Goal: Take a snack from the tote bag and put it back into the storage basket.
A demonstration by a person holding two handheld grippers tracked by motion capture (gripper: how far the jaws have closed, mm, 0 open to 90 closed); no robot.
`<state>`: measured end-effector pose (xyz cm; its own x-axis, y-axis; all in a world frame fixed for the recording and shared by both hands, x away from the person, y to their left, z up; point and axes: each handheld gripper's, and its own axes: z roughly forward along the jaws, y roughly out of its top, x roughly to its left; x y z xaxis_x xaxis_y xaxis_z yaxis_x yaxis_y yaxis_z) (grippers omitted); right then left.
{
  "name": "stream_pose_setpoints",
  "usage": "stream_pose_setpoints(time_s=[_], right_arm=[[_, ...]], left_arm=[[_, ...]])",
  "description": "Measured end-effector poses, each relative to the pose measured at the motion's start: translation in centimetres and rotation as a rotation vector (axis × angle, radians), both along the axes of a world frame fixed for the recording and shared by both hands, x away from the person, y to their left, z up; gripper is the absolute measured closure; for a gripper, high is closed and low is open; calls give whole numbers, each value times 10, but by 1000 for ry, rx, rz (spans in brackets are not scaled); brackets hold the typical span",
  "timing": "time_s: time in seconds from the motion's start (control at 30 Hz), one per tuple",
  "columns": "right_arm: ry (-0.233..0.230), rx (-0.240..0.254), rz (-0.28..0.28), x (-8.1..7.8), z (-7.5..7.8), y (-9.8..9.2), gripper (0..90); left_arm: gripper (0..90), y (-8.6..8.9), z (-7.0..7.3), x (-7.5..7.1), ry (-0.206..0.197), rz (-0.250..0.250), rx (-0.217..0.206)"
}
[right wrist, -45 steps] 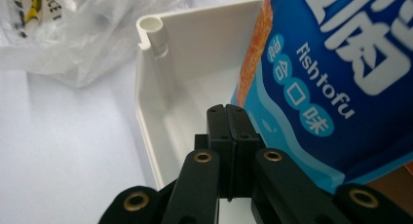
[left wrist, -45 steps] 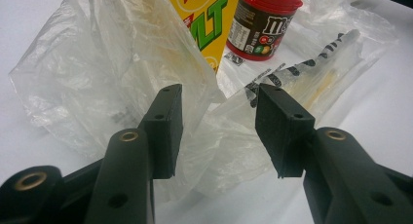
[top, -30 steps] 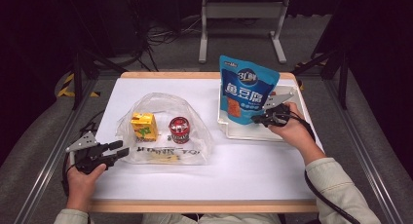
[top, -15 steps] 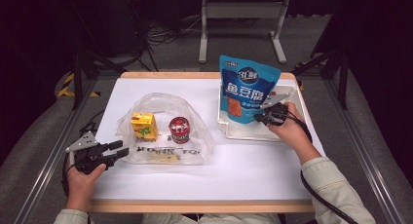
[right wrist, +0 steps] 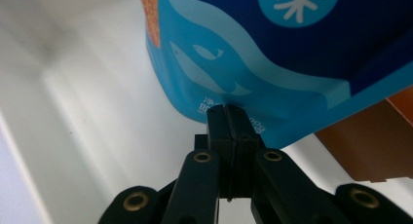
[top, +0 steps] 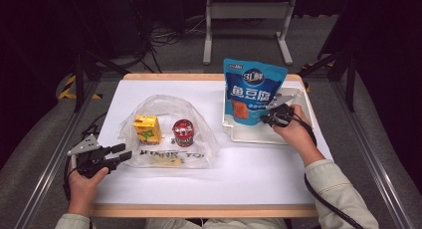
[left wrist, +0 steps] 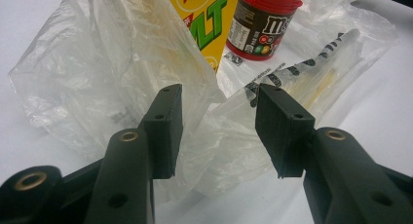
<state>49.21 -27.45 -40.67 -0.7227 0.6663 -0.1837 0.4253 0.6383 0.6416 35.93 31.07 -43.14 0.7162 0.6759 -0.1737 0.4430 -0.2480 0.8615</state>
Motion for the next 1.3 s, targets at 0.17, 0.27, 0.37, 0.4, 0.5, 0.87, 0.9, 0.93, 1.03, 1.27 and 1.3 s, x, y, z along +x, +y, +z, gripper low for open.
stream_pose_setpoints(time_s=[0.17,0.27,0.37,0.4,0.5,0.87,0.9,0.93,1.03,1.27,1.3], right_arm=[[-1,-4,-16,2,0,1,899],[-2,-2,-21,2,0,1,899],[2,8,-29,2,0,0,899],[5,12,-31,2,0,0,899],[8,25,-21,-1,2,0,899],[-35,122,32,-18,34,10,852],[-44,134,39,-20,39,12,831],[-49,148,45,-22,43,14,811],[-57,203,68,-26,54,18,759],[-60,277,107,-31,72,32,609],[-63,284,116,-32,74,36,581]], left_arm=[[535,0,0,0,-2,-1,1],[535,0,0,0,5,-3,1],[535,0,0,1,4,-2,-4],[535,0,0,1,5,-3,-3],[535,0,0,1,4,-3,-3],[535,1,1,0,-8,4,-14],[535,1,1,0,-8,4,-12],[535,1,1,0,-6,4,-11],[535,0,1,0,-12,3,-9],[535,-1,2,1,-9,-3,-8],[535,-1,2,1,-10,-4,-8]])
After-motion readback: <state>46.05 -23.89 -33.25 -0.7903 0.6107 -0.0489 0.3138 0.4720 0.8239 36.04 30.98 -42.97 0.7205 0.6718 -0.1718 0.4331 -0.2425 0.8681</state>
